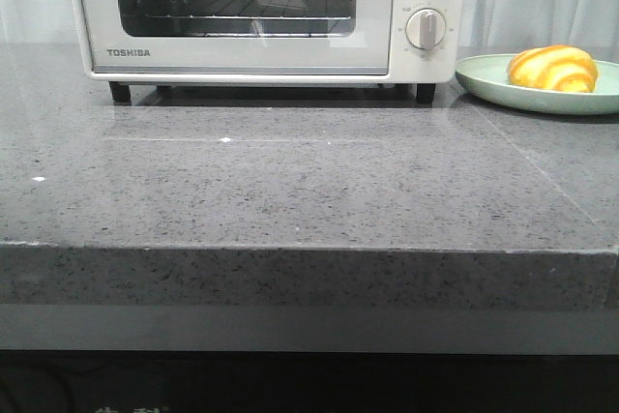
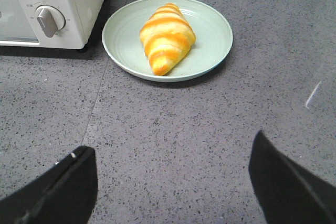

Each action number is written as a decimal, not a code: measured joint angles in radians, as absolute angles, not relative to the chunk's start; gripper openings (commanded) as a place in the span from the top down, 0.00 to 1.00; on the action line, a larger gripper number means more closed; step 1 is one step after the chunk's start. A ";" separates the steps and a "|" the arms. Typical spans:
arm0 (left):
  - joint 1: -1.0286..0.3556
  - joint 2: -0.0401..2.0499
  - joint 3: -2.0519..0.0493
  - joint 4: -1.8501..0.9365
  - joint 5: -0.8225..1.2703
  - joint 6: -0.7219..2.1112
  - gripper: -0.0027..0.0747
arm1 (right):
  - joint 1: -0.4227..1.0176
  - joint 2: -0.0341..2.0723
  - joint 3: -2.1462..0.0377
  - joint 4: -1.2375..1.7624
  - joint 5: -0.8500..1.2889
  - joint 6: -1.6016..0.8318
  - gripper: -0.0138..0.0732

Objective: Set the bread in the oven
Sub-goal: 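Pull the oven door down and open with the left gripper, then move the right gripper above the croissant on the green plate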

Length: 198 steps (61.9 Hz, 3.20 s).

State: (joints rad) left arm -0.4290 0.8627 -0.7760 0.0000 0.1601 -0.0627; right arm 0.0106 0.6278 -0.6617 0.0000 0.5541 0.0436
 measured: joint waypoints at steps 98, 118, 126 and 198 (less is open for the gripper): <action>-0.578 1.448 -1.278 -0.026 0.489 -0.063 0.99 | 0.011 0.628 -0.662 0.000 0.556 0.044 0.15; -0.567 1.294 -1.110 0.000 0.554 -0.063 0.99 | 0.011 0.628 -0.662 0.000 0.576 0.044 0.15; -0.567 1.217 -1.074 0.000 0.554 -0.063 0.99 | 0.011 0.628 -0.662 0.000 0.591 0.044 0.15; -0.329 0.618 -0.710 0.023 0.629 -0.088 0.99 | -0.015 1.590 -1.364 0.071 0.779 0.042 0.15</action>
